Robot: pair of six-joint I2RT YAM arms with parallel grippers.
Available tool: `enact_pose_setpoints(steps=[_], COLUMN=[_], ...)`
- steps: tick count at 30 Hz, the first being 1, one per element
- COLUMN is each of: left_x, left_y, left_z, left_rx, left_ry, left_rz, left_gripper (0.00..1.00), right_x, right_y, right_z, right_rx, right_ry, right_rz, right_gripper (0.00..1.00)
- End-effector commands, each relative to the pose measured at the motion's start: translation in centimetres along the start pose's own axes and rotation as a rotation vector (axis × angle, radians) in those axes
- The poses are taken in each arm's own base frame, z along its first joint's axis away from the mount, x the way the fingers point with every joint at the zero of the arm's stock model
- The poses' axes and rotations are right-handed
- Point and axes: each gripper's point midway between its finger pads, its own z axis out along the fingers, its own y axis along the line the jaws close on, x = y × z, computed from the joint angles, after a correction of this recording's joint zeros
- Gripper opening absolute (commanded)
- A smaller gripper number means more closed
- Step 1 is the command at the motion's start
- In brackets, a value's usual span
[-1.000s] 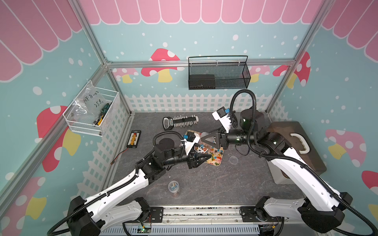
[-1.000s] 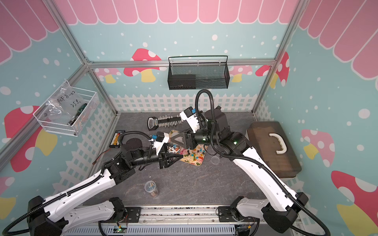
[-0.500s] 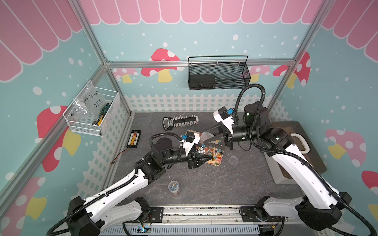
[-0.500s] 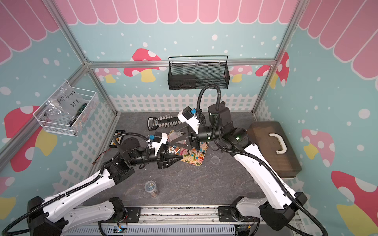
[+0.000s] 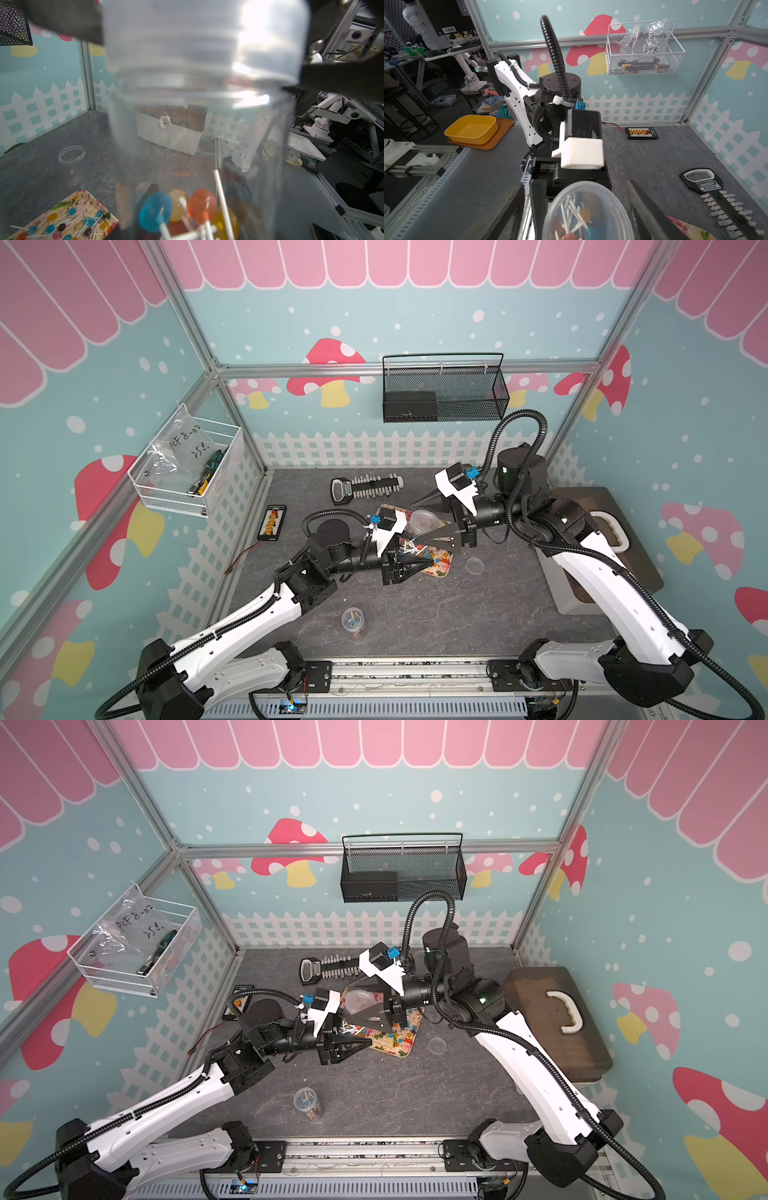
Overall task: Pour the candies out of the jar
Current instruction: Unscrew the lid from the jar.
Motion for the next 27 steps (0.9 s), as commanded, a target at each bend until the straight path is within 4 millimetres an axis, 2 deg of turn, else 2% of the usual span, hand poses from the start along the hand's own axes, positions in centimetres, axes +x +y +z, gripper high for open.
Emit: enact_pose_setpoints(steps=[1, 5, 8, 11, 16, 27], left_x=[1.0, 1.4, 1.4, 1.4, 1.6, 1.8], left_y=[1.1, 1.5, 1.8, 2.1, 2.3, 2.5], left_z=[0.0, -0.1, -0.2, -0.2, -0.2, -0.2], left_rx=[-0.050, -0.075, -0.095, -0.112, -0.125, -0.132], left_ry=[0.027, 0.039, 0.037, 0.040, 0.054, 0.057], left_rz=[-0.058, -0.052, -0.046, -0.039, -0.033, -0.035], left_gripper=[0.47, 0.47, 0.47, 0.47, 0.47, 0.47], right_x=[-1.5, -2.7, -2.5, -1.0, 1.5, 3.4], right_y=[1.7, 1.4, -1.6, -3.3, -3.4, -3.7], right_z=[-0.8, -1.4, -2.1, -2.1, -1.8, -1.5], right_rx=[-0.016, 0.043, 0.231, 0.315, 0.352, 0.382], right_ry=[-0.043, -0.084, -0.083, -0.058, 0.020, 0.050], right_rz=[-0.089, -0.019, 0.144, 0.312, 0.421, 0.509], right_gripper=[0.83, 0.85, 0.85, 0.82, 0.80, 0.74])
